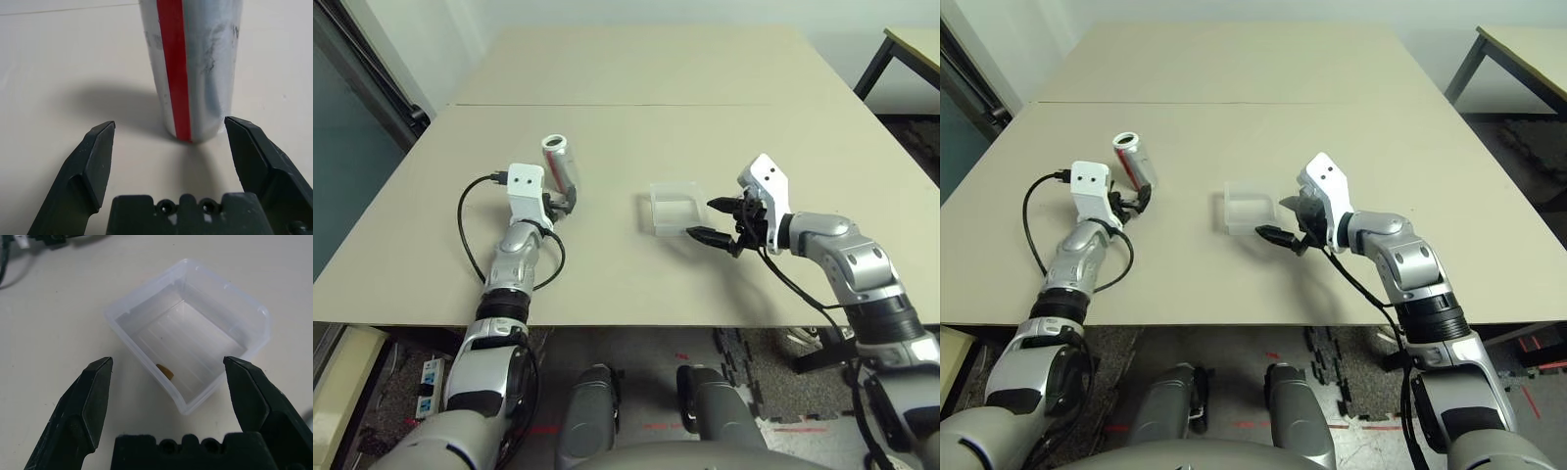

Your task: Pour the medicine from the bottle into the box.

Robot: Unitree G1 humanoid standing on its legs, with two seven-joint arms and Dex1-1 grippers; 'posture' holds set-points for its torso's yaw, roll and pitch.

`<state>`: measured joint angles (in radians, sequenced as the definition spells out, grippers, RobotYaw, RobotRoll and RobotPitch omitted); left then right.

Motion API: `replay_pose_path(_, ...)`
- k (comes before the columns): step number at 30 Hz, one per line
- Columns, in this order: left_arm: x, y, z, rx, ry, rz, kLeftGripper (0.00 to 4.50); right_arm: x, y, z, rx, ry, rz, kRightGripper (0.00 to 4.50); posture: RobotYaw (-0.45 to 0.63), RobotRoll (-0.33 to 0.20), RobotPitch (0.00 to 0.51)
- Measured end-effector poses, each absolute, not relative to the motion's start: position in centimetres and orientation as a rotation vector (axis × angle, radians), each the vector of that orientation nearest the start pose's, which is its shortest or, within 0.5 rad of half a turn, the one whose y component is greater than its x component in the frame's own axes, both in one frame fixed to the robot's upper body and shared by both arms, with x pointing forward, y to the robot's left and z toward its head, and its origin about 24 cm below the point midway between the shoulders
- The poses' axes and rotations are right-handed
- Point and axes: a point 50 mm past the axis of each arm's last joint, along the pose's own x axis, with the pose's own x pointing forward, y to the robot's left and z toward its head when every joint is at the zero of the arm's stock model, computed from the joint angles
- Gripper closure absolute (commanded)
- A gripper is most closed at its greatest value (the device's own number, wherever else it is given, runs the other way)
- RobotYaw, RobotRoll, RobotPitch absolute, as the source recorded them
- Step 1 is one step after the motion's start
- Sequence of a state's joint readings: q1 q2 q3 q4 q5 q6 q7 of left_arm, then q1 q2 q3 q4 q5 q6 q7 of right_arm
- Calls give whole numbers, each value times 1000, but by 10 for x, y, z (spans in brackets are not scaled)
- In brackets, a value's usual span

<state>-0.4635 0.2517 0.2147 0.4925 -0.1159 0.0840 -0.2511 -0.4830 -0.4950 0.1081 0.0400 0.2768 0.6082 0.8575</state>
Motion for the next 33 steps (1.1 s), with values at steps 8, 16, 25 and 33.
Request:
replay_pose_path(8, 293, 215, 71, 11, 125, -121, 7, 303, -164, 112, -146, 344, 925, 0, 70, 0, 136)
replay_pose_path(16, 265, 249, 98, 50, 90, -67, 7, 301, -196, 125, -88, 276, 719, 0, 123, 0, 132)
replay_pose_path(25, 286, 318, 129, 64, 2, 117, 7, 299, -274, 144, 39, 116, 97, 0, 100, 0, 132)
replay_pose_path(33, 326, 343, 134, -6, -54, 183, 7, 290, -316, 112, 83, 160, -213, 0, 53, 0, 140)
